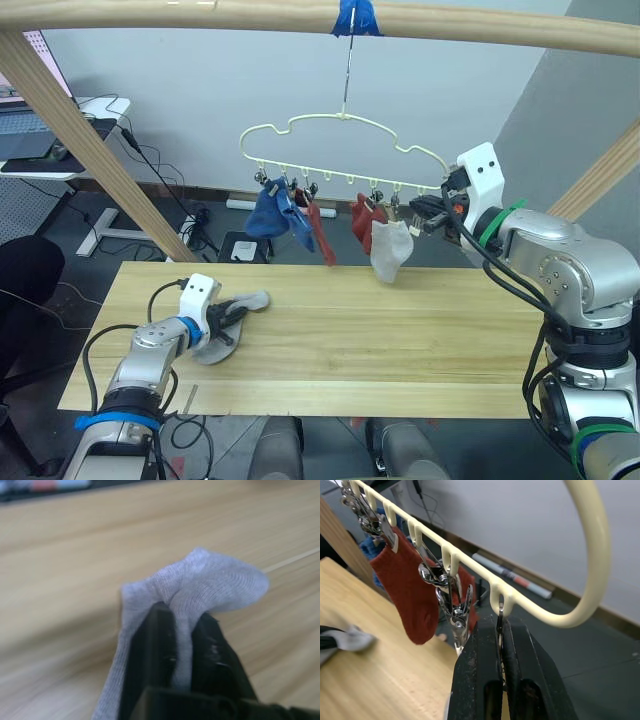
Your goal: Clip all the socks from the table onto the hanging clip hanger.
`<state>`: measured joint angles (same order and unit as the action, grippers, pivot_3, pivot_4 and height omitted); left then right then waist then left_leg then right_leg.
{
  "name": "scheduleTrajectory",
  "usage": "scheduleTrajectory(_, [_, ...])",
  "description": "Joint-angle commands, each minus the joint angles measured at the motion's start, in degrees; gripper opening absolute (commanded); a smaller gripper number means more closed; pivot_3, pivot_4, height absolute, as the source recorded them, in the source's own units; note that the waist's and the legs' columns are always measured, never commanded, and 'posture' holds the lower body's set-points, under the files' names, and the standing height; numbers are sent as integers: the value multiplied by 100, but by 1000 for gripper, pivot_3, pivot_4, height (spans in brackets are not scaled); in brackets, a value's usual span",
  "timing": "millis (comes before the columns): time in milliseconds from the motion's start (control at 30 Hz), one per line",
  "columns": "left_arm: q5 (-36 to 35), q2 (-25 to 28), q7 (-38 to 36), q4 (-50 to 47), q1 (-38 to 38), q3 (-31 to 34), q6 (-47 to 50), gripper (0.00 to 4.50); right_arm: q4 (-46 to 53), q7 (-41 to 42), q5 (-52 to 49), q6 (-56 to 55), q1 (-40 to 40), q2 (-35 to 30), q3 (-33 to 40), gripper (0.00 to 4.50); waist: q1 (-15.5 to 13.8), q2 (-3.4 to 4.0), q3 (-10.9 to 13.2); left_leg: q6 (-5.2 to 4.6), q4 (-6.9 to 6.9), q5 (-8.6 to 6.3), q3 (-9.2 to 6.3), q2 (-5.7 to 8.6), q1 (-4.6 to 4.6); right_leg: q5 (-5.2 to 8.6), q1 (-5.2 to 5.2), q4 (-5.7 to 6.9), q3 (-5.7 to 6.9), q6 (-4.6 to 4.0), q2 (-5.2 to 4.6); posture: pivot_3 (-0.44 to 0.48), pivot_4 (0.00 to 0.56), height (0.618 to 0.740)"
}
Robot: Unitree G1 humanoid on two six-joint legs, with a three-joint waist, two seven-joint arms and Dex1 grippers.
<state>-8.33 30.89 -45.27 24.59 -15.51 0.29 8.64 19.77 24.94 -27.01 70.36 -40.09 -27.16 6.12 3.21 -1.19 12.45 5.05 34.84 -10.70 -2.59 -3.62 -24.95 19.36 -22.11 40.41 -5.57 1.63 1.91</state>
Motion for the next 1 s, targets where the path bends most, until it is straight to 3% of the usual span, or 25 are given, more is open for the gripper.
scheduleTrajectory(33, [-392, -129, -268, -1128, 81, -26, 190, 36, 104, 129, -376, 376, -187, -113, 351, 0, -1, 0, 0, 0, 0, 0, 0, 0, 0, 0, 0, 1, 0, 0, 0, -43, 204, 740])
scheduleTrajectory(200, [-1184, -679, -545, -2998, 52, -327, 611, 36, -221, -191, -751, 1634, -704, 437, 1438, 0, 7, 0, -1, 0, 2, 0, 5, 2, -2, 0, 1, 0, -5, 0, -1, -54, 197, 740])
scheduleTrajectory(333, [-1301, -1145, -384, -3546, -151, -649, 693, 36, -462, -559, -853, 2187, -1111, 924, 2136, 0, 29, 1, -1, 0, 2, 0, 5, 2, 0, -1, 0, 3, -5, -1, 1, -62, 196, 740])
scheduleTrajectory(567, [-624, -1701, 12, -3091, -482, -1160, 14, 36, -846, -1500, -1831, 2214, -1333, 1276, 2717, 0, 111, 2, -1, 0, 2, 0, 10, 5, 0, -1, 0, 3, -13, -1, 3, -81, 195, 740])
scheduleTrajectory(1000, [-394, -2162, 459, -2207, -881, -1020, -869, 36, -1221, -3196, -3630, 2214, -1332, 1230, 2903, 0, 191, 2, -1, -1, 2, 0, 17, 4, -1, -1, -3, 3, -18, 0, 5, -93, 194, 740])
